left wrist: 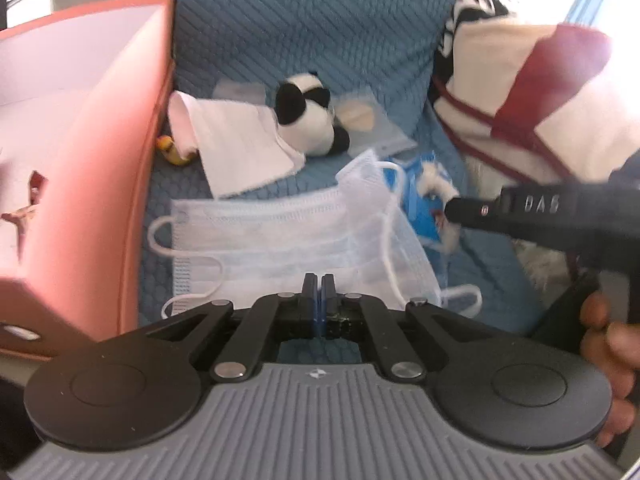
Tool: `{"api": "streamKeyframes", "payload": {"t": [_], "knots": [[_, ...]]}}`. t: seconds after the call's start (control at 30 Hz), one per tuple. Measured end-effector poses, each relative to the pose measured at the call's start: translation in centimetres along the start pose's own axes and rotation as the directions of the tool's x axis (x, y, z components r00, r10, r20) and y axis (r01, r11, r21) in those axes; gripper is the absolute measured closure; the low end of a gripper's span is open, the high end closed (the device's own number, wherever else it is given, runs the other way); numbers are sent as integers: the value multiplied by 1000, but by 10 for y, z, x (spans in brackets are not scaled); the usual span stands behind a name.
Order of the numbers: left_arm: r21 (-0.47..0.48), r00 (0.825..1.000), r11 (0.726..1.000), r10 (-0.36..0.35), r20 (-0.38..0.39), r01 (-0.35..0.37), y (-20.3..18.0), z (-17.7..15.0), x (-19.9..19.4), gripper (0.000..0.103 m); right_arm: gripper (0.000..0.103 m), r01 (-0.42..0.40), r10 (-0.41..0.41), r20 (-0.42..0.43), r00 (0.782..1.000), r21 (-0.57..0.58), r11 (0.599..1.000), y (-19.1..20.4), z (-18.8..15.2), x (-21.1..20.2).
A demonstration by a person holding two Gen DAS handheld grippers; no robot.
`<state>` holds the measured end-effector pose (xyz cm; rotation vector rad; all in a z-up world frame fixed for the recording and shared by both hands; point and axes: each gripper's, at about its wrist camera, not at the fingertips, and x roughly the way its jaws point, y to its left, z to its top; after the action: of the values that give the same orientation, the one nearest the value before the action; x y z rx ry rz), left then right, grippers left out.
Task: Organize soft objects
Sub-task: 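Close the left tool on the mask edge while the right tool holds the fluffy ring, then lift the mask with the left tool while the right tool lifts the ring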
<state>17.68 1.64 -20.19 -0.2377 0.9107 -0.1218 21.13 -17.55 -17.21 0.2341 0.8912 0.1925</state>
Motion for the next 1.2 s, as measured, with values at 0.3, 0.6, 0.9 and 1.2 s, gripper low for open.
{"api": "streamKeyframes", "payload": {"t": [0.3,0.6,0.9,1.2], "knots": [[-77,995,996,-34,90,41,10,7,-32,101,96,-23,28,65,998,-72,997,12,-6,-22],[-62,999,997,-37,21,38,12,5,-7,101,93,6,-6,52,999,-1,1000,4,-5,-18],[-47,998,997,-67,-20,66,16,2,-5,44,68,30,-29,-16,999,90,995,-11,-5,-4],[197,995,978,-46,-88,62,-10,-12,7,33,68,78,-72,-52,996,124,989,-17,1,14]]}}
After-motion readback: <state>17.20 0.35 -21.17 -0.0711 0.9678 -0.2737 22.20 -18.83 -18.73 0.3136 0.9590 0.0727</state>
